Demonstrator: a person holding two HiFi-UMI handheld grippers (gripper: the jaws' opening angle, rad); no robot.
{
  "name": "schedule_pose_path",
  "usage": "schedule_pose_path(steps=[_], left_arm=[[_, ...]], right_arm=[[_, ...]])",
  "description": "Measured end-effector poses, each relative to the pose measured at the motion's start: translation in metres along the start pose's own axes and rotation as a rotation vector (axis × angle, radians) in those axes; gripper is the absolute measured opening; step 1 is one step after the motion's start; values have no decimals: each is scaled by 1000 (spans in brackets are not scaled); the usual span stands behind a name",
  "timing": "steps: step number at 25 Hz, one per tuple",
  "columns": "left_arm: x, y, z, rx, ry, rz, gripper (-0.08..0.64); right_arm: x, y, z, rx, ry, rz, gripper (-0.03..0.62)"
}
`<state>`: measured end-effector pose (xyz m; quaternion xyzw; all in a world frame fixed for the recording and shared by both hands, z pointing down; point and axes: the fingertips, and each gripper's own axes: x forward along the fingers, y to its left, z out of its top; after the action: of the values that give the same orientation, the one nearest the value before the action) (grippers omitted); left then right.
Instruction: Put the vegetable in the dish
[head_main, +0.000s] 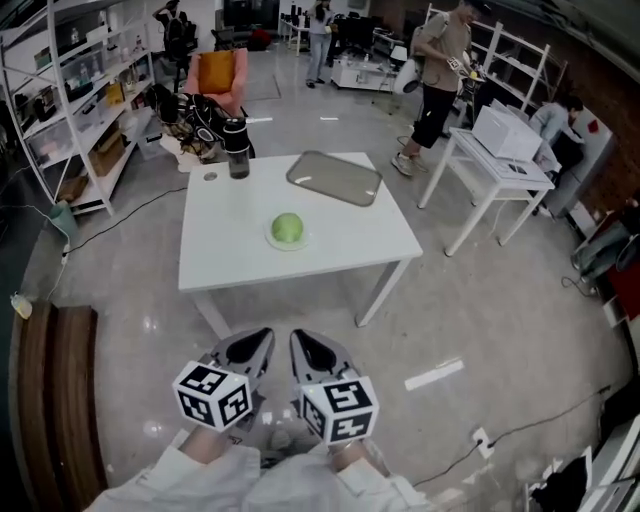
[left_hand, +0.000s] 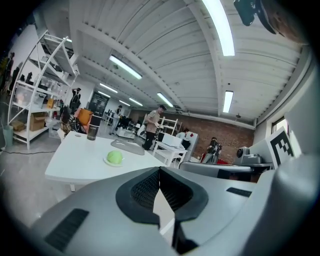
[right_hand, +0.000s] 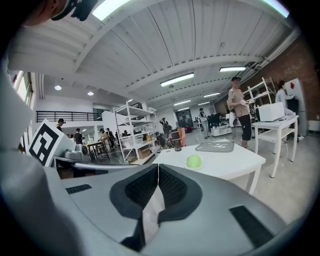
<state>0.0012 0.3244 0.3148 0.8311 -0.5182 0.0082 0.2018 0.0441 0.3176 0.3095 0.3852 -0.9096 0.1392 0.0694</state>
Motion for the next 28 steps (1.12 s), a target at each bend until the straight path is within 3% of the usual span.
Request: schedule_pose_path(steps=[12, 28], left_arm=[[62, 54, 21, -20, 18, 4, 8], [212, 151, 87, -62, 14, 66, 8]], right_arm=[[78, -34, 13, 23, 15, 36, 12], [236, -144, 63, -15, 84, 115, 12]])
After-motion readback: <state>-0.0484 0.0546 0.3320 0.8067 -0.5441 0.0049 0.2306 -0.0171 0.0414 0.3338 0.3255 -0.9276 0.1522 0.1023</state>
